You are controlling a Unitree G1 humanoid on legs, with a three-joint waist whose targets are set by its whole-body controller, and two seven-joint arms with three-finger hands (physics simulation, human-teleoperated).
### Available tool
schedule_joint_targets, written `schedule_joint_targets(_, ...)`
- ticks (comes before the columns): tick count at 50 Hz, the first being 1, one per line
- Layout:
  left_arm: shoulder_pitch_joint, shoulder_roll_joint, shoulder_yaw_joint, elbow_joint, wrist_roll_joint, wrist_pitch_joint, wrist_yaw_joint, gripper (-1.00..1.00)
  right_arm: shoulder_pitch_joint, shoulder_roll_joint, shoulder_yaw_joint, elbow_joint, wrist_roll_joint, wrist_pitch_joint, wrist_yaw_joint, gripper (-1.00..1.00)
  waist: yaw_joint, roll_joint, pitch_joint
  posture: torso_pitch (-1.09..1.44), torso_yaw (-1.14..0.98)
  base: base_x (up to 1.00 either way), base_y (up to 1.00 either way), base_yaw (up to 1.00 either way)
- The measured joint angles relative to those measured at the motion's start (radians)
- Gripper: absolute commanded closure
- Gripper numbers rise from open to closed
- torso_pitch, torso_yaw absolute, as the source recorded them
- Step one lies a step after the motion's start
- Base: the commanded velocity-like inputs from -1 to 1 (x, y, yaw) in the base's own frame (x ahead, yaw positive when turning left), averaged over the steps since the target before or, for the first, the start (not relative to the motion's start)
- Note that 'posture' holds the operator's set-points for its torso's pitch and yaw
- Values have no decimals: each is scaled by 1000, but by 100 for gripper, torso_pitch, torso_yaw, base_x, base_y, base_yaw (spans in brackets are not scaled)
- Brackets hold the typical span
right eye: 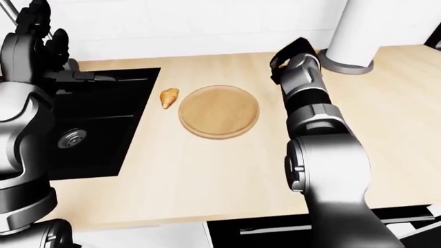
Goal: Place the pastries on the plates.
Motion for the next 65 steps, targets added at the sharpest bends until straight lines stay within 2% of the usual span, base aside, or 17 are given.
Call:
schedule_joint_targets(18,-3,-2,-4,5,9,-1,-5,-100,-9,98,21,-76,83,15,114,100,-2,5,4,0,0,0,0,0)
schedule_joint_targets(29,0,-6,-5,5,12,-3,-8,-100,11,169,40,-186,143,26,261,100,-5,10,3,0,0,0,0,0)
schedule_joint_targets(45,23,-3,5,-6,12,-6,-7,-100,80,216,72,-283,149,75,364,100,-5,14,3,0,0,0,0,0)
schedule_joint_targets(56,27,-3,3,-9,14,-9,-10,-100,79,217,70,-336,151,109,407,36,-7,15,1,0,0,0,0,0)
schedule_joint_targets(65,17,-5,-1,3,21,-11,-10,-100,101,207,80,-403,136,143,462,11,-7,14,3,0,0,0,0,0)
